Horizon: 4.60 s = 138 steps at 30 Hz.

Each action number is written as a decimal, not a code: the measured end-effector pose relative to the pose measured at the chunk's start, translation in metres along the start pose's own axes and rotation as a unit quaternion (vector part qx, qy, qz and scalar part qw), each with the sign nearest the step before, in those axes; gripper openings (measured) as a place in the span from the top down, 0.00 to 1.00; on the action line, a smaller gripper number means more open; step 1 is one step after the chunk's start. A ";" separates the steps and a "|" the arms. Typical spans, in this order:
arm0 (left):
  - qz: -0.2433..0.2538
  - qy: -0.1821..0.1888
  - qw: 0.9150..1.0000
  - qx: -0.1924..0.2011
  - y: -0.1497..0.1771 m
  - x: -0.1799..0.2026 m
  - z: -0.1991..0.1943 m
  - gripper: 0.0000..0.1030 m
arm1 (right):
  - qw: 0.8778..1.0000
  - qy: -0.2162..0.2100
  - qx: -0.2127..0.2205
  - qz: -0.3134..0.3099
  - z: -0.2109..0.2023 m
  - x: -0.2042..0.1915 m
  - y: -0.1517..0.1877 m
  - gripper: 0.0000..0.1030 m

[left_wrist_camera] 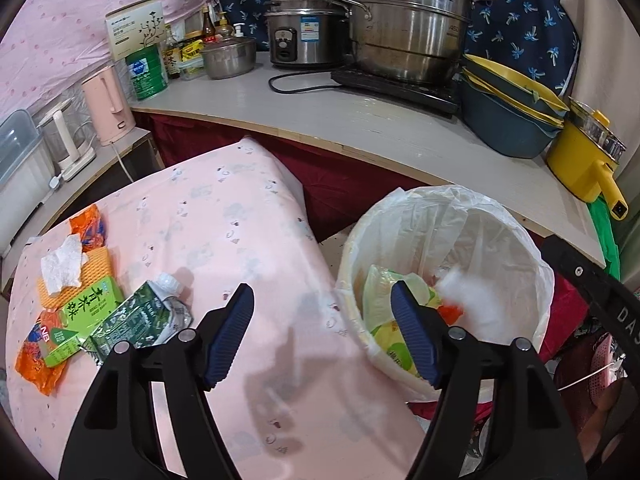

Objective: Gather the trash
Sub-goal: 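Open both grippers to drop the tissue and package into the bin, then grasp the white paper towel with the right gripper while the left grasps the orange snack bag, then carry the paper towel and orange snack bag over the trash bin with both grippers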

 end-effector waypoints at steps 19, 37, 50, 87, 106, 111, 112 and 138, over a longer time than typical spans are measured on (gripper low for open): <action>-0.078 -0.041 0.996 -0.004 0.026 -0.094 -0.020 0.34 | 0.996 -0.053 -0.036 -0.070 0.004 -0.091 0.030 0.75; -0.185 -0.110 0.976 -0.014 0.072 -0.235 -0.044 0.27 | 0.978 -0.113 -0.081 -0.156 0.015 -0.211 0.081 0.70; -0.258 -0.158 0.952 -0.042 0.110 -0.337 -0.041 0.20 | 0.955 -0.166 -0.132 -0.209 0.052 -0.303 0.127 0.62; -0.290 -0.100 0.945 -0.112 0.121 -0.370 0.033 0.93 | 0.934 -0.168 -0.199 -0.244 0.183 -0.380 0.173 0.98; -0.241 -0.082 0.965 -0.064 0.111 -0.289 -0.050 0.94 | 0.956 -0.175 -0.124 -0.199 0.061 -0.304 0.130 0.98; -0.224 -0.080 0.970 -0.048 0.104 -0.262 -0.069 0.94 | 0.962 -0.173 -0.100 -0.186 0.035 -0.281 0.115 0.98; -0.222 -0.079 0.971 -0.045 0.102 -0.258 -0.073 0.94 | 0.963 -0.172 -0.095 -0.183 0.029 -0.275 0.112 0.98; -0.130 -0.028 0.991 0.035 0.041 -0.138 -0.137 0.95 | 0.986 -0.141 -0.001 -0.093 -0.050 -0.147 0.045 0.98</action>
Point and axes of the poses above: each gripper's, at about its wrist camera, not at the fingertips, and z roughly the way its jaws point, x to its right, y to its underside, the point moved 2 cm from there along z, roughly the way its jaws point, and after that the axes turned 6 degrees about -y, right-handed, at the moved point
